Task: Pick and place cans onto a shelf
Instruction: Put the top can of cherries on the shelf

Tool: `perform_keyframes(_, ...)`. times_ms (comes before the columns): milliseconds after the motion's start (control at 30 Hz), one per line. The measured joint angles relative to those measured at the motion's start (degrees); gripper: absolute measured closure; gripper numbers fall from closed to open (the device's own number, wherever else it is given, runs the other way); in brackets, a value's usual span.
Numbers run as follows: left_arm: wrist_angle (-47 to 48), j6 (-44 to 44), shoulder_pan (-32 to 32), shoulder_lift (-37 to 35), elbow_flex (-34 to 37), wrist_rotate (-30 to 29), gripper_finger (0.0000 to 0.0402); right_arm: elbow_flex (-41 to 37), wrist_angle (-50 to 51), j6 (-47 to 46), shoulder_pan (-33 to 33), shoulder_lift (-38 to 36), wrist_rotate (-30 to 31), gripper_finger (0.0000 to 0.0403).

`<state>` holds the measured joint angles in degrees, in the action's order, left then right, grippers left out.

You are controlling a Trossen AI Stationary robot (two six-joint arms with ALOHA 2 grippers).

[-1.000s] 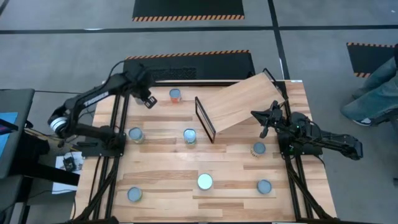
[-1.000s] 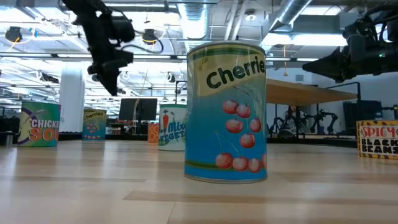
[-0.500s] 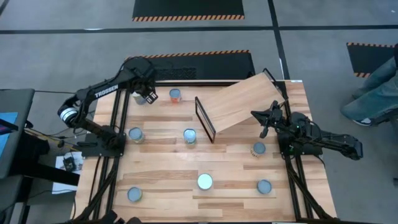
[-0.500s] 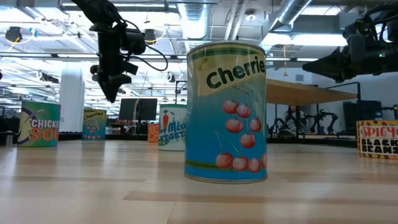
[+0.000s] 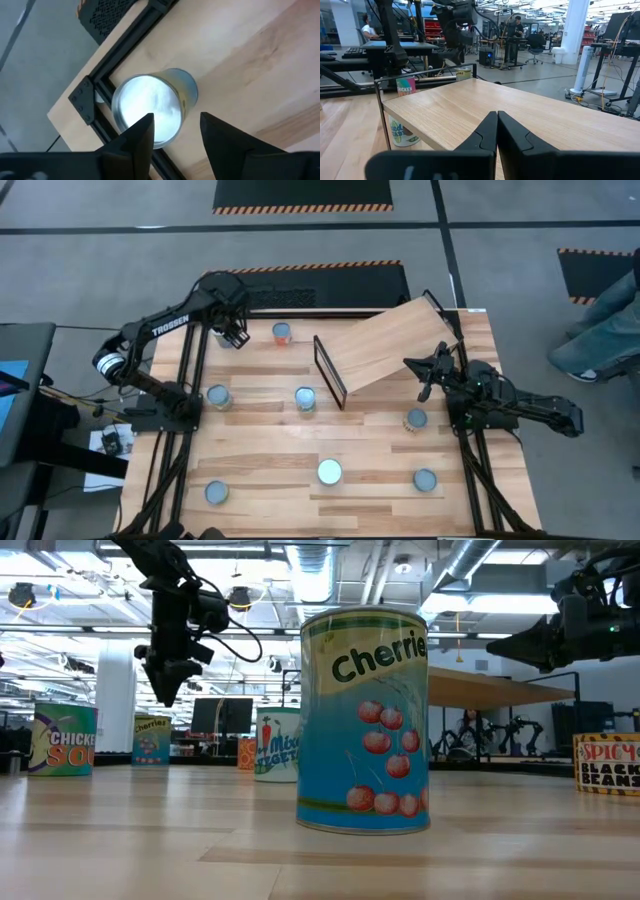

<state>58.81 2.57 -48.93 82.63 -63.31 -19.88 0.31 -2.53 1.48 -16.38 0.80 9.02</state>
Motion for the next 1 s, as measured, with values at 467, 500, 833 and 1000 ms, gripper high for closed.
perform_keyframes(467, -4.94, 2.47, -1.22, 0.00, 5.42, -0.24, 0.0243, -0.01, 0.00, 0.00, 0.00, 0.00, 0.02, 0.0369)
perform_keyframes(500, -5.58, 2.74, -1.20, 0.00, 5.65, -0.40, 0.0244, 0.01, 0.01, 0.00, 0.00, 0.00, 0.00, 0.0369)
perform_keyframes(833, -6.49, 5.35, -2.99, -0.15, 7.43, 0.67, 0.0322, 0.01, -0.01, 0.00, 0.02, 0.00, 0.02, 0.0369)
perform_keyframes(1000, -6.67, 8.89, -2.92, -0.17, 7.31, 0.78, 0.0387, 0.01, 0.00, 0.00, 0.02, -0.02, 0.02, 0.0369)
